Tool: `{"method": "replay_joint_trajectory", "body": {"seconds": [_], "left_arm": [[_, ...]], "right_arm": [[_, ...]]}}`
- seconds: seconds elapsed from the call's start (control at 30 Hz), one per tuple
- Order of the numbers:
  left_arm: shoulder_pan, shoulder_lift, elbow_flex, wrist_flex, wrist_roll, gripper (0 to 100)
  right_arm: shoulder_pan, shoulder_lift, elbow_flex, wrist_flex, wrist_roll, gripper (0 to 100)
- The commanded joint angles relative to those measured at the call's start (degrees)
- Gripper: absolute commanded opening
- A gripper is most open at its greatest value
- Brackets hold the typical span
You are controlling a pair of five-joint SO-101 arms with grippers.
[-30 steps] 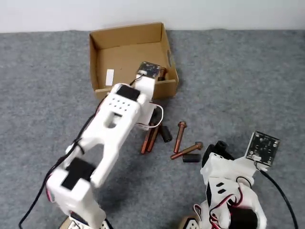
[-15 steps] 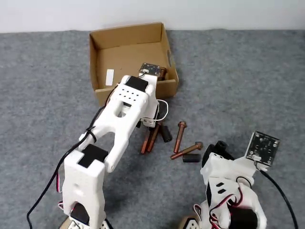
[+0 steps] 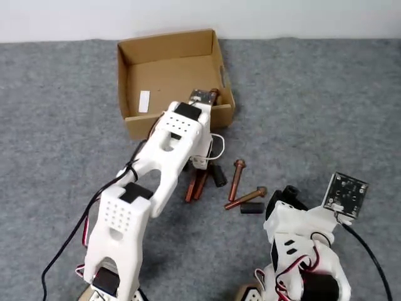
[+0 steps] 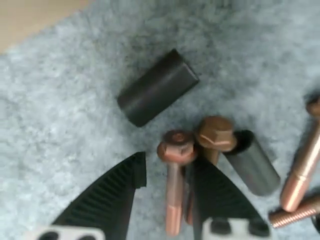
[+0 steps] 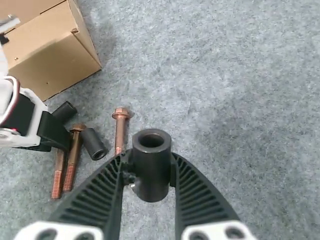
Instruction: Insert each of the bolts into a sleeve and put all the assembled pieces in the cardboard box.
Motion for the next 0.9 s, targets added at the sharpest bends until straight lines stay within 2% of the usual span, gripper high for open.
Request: {"method": "replay_joint_trajectory", "body": {"seconds": [0.0, 0.07, 0.23, 0.37, 0.6, 0.87], "left_arm": [[0.3, 1.4, -2.2, 0.5, 0.4, 8], [0.4, 2.6, -2.2, 0.6, 0.4, 0], [0.5, 2.8, -3.6, 3.5, 0.8, 0], [0.5, -0.4, -7.5, 8.5, 4.0, 0], [0.5, -12.8, -7.9, 13.0, 4.3, 0], [0.5, -31.9, 5.2, 11.6, 6.1, 0]], "right_arm": [[0.5, 0.0, -0.4, -0.5, 0.4, 0.8], [0.5, 0.0, -0.4, -0.5, 0.4, 0.8], [0.4, 0.0, -0.4, -0.5, 0.4, 0.8], [0.3, 0.0, -0.4, -0.5, 0.4, 0.8], [0.1, 0.0, -0.4, -0.5, 0.7, 0.8], [-0.8, -1.7, -0.9, 0.0, 0.8, 0.8]]}}
